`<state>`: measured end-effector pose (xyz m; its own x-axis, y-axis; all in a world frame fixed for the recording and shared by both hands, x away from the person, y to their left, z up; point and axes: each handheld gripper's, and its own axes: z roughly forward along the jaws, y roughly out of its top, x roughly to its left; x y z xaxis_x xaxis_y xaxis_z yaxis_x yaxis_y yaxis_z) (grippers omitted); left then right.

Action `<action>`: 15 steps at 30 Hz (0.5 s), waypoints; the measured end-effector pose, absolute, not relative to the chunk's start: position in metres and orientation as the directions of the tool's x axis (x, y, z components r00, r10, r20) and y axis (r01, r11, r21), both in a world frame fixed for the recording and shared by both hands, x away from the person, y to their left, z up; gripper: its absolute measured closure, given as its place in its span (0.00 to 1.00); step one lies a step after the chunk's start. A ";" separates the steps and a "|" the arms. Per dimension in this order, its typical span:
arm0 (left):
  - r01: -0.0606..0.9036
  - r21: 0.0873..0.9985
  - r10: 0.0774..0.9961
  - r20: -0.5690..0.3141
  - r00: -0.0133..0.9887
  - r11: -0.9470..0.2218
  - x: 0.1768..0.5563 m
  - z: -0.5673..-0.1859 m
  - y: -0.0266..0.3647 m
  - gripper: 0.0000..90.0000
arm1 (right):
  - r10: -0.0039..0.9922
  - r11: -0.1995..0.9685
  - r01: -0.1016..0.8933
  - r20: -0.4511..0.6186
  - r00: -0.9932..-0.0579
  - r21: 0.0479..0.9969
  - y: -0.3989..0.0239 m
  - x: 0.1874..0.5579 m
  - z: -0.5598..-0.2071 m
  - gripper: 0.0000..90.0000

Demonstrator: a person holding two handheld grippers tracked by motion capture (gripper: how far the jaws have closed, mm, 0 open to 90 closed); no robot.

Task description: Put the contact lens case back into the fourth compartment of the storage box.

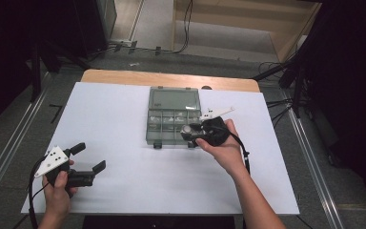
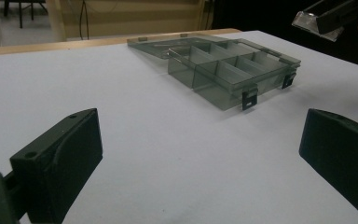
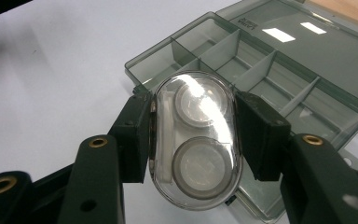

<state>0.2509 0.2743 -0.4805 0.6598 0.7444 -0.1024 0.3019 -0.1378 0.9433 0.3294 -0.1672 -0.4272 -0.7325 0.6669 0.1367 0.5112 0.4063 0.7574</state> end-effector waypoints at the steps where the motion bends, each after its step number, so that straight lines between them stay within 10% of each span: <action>1: 0.302 0.943 0.745 -0.100 0.659 -0.140 0.251 -0.481 0.274 0.00 | 0.666 0.406 0.510 0.137 -0.733 0.758 -0.168 0.331 -0.427 0.52; 15: 0.301 0.944 0.746 -0.102 0.659 -0.137 0.251 -0.481 0.275 0.00 | 0.700 0.385 0.541 0.145 -0.699 0.748 -0.175 0.346 -0.432 0.52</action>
